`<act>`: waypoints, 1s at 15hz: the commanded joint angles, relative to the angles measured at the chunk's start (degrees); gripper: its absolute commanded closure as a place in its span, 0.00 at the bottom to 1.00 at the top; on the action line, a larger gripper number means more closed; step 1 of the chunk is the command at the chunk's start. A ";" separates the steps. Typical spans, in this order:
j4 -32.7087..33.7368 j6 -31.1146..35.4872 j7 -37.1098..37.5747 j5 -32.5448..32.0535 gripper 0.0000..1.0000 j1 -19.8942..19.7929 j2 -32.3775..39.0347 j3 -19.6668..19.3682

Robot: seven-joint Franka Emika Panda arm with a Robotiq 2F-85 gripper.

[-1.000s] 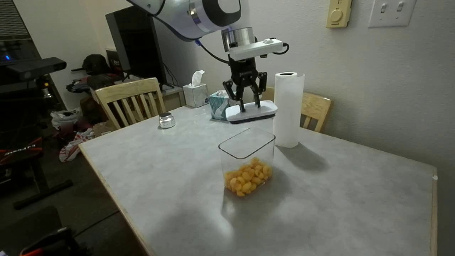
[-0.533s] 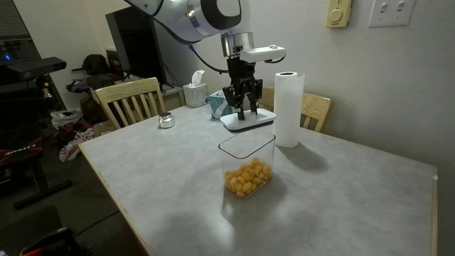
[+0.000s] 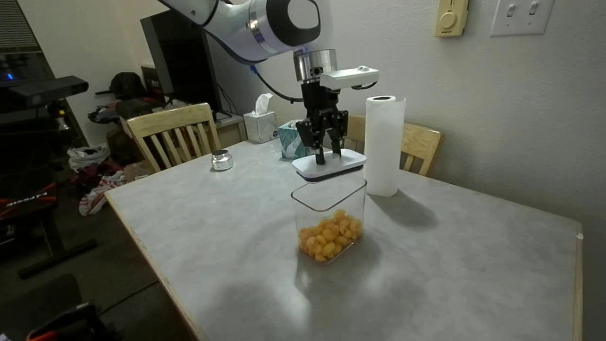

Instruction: Put the white lid on top of the clear food container

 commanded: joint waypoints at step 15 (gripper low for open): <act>-11.23 15.70 -19.50 0.00 0.71 -4.68 -4.64 -3.41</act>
